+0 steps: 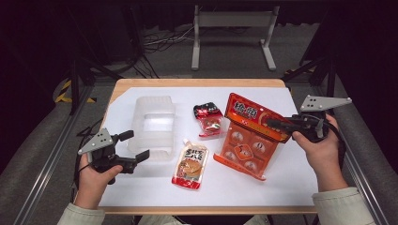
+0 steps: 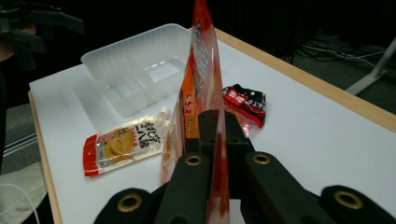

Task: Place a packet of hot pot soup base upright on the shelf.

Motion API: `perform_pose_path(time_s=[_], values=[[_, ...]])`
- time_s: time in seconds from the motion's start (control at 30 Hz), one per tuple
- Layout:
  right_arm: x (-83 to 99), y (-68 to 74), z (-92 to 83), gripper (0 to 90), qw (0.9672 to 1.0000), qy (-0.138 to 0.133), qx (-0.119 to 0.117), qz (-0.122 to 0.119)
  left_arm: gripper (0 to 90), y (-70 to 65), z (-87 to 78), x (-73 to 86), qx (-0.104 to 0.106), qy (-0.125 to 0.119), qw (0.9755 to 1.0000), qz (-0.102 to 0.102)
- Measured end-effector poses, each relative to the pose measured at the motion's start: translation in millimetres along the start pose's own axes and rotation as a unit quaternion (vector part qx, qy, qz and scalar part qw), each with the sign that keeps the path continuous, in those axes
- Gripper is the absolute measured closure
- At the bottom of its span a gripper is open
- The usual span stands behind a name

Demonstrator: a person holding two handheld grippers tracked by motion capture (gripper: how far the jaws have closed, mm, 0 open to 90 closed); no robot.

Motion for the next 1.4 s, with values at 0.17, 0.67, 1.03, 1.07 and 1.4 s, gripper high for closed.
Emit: perform_pose_path(time_s=[0.17, 0.67, 1.03, 1.07, 1.4], values=[[-12.9, 11.6, -1.8, 90.0, 0.9997, 0.004, -0.008, -0.024, 7.6, -1.8, 2.8, -2.2, 0.002, 0.001, 1.0, 0.001], [-35.2, 13.5, -7.8, 90.0, 0.999, 0.001, -0.004, -0.046, 8.7, -9.1, 20.4, -5.0, 0.031, -0.002, 0.9995, 0.01], [-53.3, 25.8, -0.8, 90.0, 0.9983, -0.006, -0.027, -0.052, 12.2, -21.9, 39.9, -6.9, 0.066, 0.005, 0.997, 0.04], [-54.8, 27.4, 0.1, 90.0, 0.9981, -0.006, -0.029, -0.053, 14.0, -23.6, 42.0, -7.5, 0.077, 0.003, 0.9963, 0.036], [-67.2, 39.2, 7.4, 90.0, 0.9968, -0.015, -0.046, -0.064, 4.3, -31.8, 61.9, -11.3, 0.088, 0.003, 0.9959, 0.019]])
Point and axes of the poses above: each handheld gripper's, and its own axes: z roughly forward along the jaws, x roughly out of its underside, y roughly to its left, the point moved 8 cm from there along z, roughly forward along the jaws, and after that the axes turned 7 degrees about -y, right-handed, at the moved point
